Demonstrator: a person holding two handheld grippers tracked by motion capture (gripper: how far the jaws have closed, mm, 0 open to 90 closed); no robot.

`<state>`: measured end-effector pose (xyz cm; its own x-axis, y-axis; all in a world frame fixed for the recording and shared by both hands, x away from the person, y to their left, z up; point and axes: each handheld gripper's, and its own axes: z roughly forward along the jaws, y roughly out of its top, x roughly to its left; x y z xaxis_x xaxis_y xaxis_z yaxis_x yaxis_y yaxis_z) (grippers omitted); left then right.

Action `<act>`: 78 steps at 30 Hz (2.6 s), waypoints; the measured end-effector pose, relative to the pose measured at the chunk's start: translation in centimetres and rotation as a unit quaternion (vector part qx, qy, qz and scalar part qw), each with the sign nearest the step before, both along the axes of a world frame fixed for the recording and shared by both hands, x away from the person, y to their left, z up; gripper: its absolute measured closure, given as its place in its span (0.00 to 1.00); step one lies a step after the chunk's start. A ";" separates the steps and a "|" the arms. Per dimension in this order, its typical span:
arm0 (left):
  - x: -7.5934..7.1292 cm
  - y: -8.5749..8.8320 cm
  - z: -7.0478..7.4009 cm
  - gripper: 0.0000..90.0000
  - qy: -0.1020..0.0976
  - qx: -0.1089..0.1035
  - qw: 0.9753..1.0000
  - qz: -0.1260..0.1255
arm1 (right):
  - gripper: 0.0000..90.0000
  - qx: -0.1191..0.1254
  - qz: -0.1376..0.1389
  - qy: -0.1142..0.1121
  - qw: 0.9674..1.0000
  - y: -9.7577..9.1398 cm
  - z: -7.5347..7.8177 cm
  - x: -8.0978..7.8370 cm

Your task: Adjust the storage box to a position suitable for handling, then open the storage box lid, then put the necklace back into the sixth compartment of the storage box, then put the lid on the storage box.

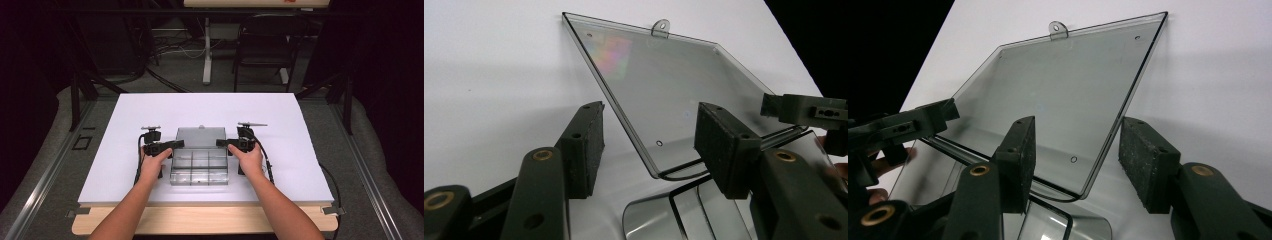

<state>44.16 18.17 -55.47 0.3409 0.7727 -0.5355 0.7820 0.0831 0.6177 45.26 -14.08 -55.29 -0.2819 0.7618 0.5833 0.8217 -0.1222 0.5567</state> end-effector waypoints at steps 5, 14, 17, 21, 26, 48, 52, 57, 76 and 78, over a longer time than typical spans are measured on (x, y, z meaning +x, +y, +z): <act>-0.1 0.2 0.1 0.51 0.000 0.001 1.000 0.000 | 0.55 -0.006 -0.002 -0.009 1.000 -0.3 0.3 -0.1; -0.5 0.7 0.7 0.51 -0.009 0.000 1.000 -0.001 | 0.55 -0.011 -0.006 -0.034 0.999 -1.4 1.7 -0.9; -0.8 1.0 1.0 0.51 -0.014 0.003 1.000 -0.004 | 0.56 -0.015 -0.003 -0.045 0.999 -1.5 2.2 -1.3; -1.1 1.2 1.2 0.51 -0.020 0.003 1.000 -0.007 | 0.56 -0.026 0.004 -0.059 0.998 -1.8 2.6 -1.9; -1.6 1.5 1.6 0.51 -0.022 0.005 1.000 -0.011 | 0.57 -0.037 0.011 -0.069 0.997 -2.1 2.9 -2.6; -4.9 3.0 1.7 0.50 -0.034 0.012 0.999 -0.028 | 0.61 -0.079 0.030 -0.111 0.990 -4.9 3.6 -5.8; -5.3 3.1 1.6 0.50 -0.036 0.011 0.999 -0.029 | 0.62 -0.084 0.038 -0.112 0.989 -5.1 3.6 -6.2; -5.9 3.4 1.7 0.50 -0.038 0.014 0.999 -0.031 | 0.63 -0.099 0.043 -0.115 0.988 -5.3 3.5 -6.8; -6.9 3.8 1.8 0.51 -0.053 0.007 0.998 -0.029 | 0.63 -0.126 0.045 -0.125 0.983 -7.7 3.6 -8.4; -6.9 3.9 1.8 0.51 -0.053 0.004 0.998 -0.023 | 0.64 -0.132 0.046 -0.121 0.983 -8.0 3.5 -8.5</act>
